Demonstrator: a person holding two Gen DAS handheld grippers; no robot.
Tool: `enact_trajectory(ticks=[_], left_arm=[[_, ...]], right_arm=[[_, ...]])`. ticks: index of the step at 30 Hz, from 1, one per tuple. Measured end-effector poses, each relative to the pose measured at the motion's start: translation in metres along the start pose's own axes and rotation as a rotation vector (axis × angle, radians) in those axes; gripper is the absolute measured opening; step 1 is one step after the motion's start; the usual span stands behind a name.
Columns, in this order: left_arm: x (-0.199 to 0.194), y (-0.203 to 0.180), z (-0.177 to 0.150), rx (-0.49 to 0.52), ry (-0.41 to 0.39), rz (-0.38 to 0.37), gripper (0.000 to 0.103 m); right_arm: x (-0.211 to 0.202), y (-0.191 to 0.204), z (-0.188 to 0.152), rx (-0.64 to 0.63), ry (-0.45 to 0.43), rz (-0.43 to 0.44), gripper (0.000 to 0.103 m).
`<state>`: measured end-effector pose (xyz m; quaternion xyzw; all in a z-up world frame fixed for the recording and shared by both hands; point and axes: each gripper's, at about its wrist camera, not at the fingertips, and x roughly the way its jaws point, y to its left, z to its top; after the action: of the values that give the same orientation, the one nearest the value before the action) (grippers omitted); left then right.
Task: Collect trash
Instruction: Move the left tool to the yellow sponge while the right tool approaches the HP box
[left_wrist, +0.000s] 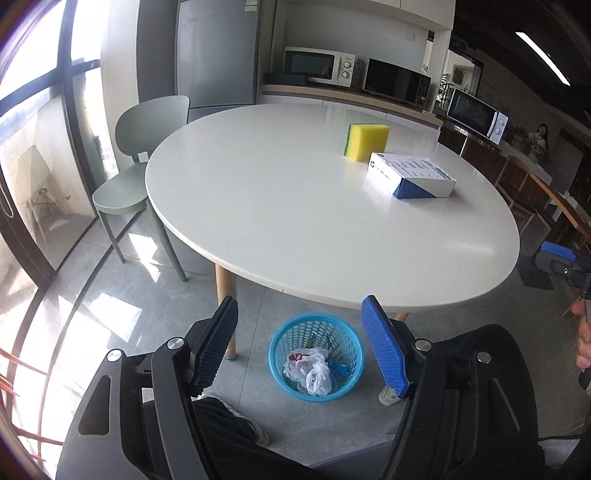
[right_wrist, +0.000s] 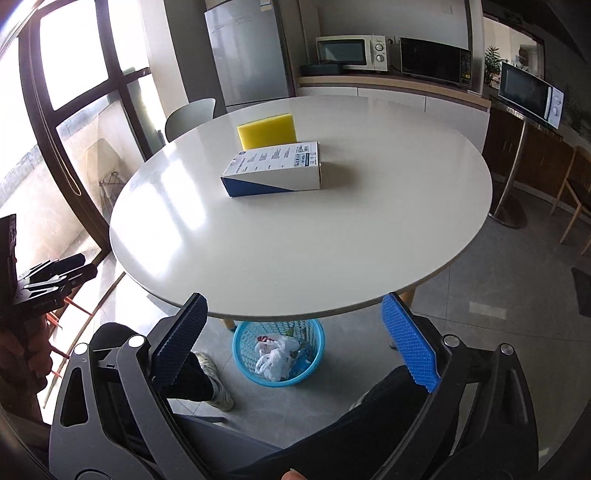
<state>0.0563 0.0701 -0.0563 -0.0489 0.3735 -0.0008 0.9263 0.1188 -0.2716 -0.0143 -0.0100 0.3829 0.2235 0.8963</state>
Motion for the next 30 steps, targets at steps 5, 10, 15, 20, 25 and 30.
enact_trajectory(ticks=[5,10,15,20,25,30], left_arm=[[-0.001,-0.013,0.034,0.036,-0.035,-0.004,0.069],[0.006,-0.019,0.068,0.068,-0.051,-0.008,0.070],[0.026,-0.022,0.099,0.096,-0.038,-0.002,0.070],[0.042,-0.026,0.119,0.125,-0.014,-0.002,0.070],[0.057,-0.026,0.134,0.133,0.017,-0.022,0.070],[0.072,-0.024,0.149,0.130,0.059,-0.063,0.070]], right_arm=[[0.012,0.008,0.042,-0.136,0.004,0.029,0.091],[0.030,0.011,0.078,-0.273,0.030,0.068,0.094],[0.053,0.018,0.104,-0.408,0.055,0.095,0.094],[0.074,0.027,0.125,-0.500,0.090,0.139,0.094],[0.096,0.033,0.142,-0.582,0.140,0.176,0.094],[0.118,0.040,0.151,-0.702,0.226,0.222,0.094]])
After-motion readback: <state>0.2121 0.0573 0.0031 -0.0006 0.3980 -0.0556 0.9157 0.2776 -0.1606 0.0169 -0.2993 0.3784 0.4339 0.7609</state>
